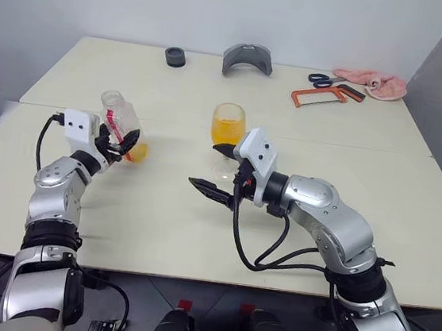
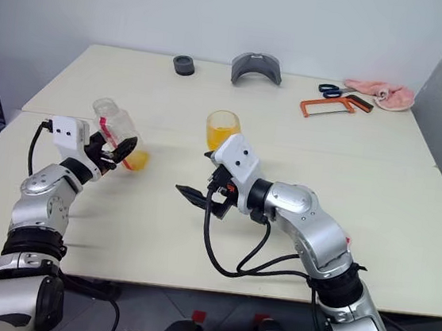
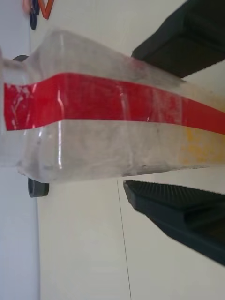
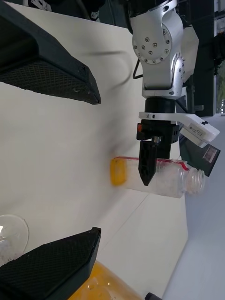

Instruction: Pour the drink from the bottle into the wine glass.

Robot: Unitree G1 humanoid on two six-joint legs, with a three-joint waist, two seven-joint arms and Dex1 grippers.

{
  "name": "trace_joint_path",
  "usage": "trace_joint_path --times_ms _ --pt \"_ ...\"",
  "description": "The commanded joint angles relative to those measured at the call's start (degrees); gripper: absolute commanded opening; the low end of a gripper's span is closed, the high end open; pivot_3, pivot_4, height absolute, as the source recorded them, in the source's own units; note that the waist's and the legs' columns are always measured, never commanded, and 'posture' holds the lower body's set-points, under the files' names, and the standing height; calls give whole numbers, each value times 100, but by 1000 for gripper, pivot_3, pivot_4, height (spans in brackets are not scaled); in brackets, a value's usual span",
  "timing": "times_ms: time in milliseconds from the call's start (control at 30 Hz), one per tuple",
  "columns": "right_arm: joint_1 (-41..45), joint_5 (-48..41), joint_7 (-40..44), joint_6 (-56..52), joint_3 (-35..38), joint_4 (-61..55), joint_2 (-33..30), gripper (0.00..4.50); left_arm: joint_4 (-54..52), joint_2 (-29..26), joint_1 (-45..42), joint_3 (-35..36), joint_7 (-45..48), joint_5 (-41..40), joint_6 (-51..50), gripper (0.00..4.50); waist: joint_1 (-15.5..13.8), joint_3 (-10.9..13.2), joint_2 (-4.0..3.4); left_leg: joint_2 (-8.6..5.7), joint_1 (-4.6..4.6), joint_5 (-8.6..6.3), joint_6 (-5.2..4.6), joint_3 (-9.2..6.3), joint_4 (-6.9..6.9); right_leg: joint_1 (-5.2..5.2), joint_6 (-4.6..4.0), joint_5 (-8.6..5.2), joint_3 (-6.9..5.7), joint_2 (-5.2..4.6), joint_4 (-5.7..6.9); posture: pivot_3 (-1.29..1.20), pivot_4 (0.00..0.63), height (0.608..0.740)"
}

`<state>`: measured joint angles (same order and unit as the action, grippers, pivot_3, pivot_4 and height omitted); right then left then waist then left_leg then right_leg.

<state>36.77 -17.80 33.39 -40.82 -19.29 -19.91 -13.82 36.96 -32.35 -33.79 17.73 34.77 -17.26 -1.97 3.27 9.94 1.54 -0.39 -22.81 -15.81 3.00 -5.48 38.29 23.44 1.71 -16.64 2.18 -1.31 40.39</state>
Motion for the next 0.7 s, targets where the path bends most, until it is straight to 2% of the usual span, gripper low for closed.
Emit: trace_joint_path --times_ms 33,267,433,567,700 --pt "64 20 -26 83 97 -151 18 4500 -188 -33 49 63 58 -46 153 4488 0 0 0 0 0 0 0 0 0 0 0 0 0 0 0 0 150 740" --pt "-280 -11 220 145 97 -291 -304 4500 -714 3 415 -31 -34 48 57 4488 -1 0 0 1 0 0 -1 -1 -1 0 0 0 0 -1 -1 0 150 740" --pt "-1272 323 351 1418 178 -132 -643 4500 -1615 53 1106 56 -407 65 -174 4488 -5 -1 2 2 0 -1 -2 1 -9 -3 0 0 4 -2 -13 0 150 740" --pt "-2179 485 -112 2637 641 528 -317 4500 -2565 232 1749 241 -977 -3 -490 4488 -15 -2 3 10 3 -1 -2 1 -14 -6 0 0 6 -2 -17 0 150 740" --pt "-2512 708 -774 3678 1154 1273 175 4500 -3261 415 2329 312 -1261 -80 -799 4488 -15 -1 2 9 17 -1 -2 10 -21 -17 0 0 13 0 -20 0 150 740"
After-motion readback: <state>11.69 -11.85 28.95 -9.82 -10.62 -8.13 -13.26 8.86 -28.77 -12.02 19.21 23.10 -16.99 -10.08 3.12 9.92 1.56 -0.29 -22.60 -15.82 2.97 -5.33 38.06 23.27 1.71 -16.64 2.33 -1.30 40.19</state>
